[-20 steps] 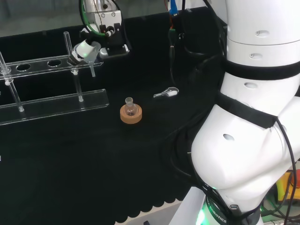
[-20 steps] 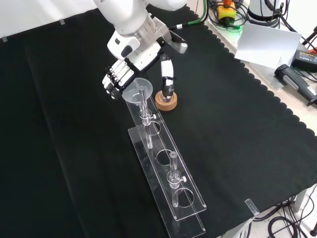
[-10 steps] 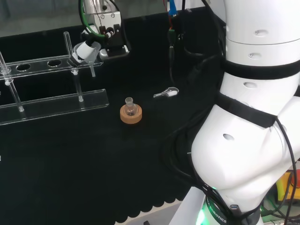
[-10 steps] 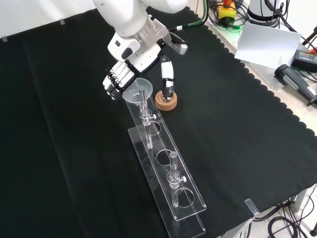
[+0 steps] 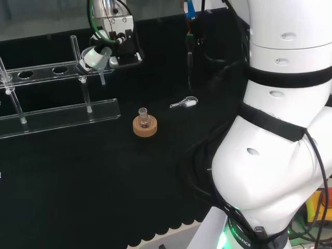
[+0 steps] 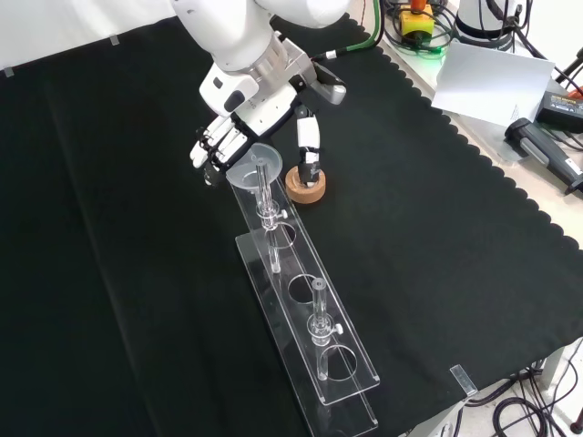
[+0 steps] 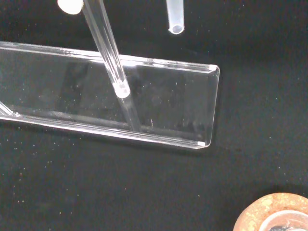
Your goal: Pick up the funnel from the transparent funnel stand.
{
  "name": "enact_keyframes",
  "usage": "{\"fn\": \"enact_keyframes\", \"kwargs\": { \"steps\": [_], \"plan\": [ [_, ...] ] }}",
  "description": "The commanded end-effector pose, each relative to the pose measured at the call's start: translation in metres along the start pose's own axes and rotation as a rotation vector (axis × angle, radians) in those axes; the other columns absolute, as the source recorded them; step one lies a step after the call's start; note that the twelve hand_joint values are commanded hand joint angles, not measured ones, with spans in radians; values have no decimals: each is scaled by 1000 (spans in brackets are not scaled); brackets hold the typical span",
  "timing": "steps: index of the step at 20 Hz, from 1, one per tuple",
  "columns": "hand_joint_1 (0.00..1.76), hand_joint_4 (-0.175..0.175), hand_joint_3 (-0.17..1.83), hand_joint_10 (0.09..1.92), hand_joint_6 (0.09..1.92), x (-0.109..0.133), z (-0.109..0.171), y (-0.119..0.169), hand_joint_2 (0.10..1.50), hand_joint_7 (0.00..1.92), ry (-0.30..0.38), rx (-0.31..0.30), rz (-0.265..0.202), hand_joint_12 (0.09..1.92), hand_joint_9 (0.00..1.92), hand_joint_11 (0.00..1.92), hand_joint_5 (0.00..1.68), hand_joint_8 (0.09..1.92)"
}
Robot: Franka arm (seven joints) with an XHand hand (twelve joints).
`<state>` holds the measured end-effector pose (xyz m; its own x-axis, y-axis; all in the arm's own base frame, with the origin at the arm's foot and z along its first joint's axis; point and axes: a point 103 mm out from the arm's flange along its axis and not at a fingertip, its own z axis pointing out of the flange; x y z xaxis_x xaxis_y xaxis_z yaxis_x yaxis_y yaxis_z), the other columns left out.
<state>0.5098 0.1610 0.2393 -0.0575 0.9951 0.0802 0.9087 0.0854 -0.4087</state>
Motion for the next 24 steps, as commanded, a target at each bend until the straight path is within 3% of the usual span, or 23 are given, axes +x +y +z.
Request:
{"fn": "enact_keyframes", "kwargs": {
  "steps": [1, 6, 10, 13, 17, 24],
  "plan": [
    [467, -74, 59, 87, 87, -1, 2, 1, 721, 336, 33, -34, 18, 87, 78, 0, 45, 161],
    [539, -53, 82, 113, 87, -4, -1, 0, 750, 427, 50, -81, 28, 87, 176, 0, 162, 216],
    [585, -49, 171, 550, 87, -7, -3, -1, 711, 441, 36, -87, 27, 87, 111, 0, 219, 292],
    [617, -47, 205, 698, 87, -9, -4, -2, 692, 486, 28, -92, 29, 87, 126, 0, 254, 333],
    [650, -46, 220, 736, 87, -11, -3, -2, 686, 523, 18, -91, 30, 87, 175, 0, 288, 355],
    [680, -35, 422, 703, 87, -10, -2, -2, 595, 599, 30, -110, 33, 87, 257, 0, 386, 393]
  ]
}}
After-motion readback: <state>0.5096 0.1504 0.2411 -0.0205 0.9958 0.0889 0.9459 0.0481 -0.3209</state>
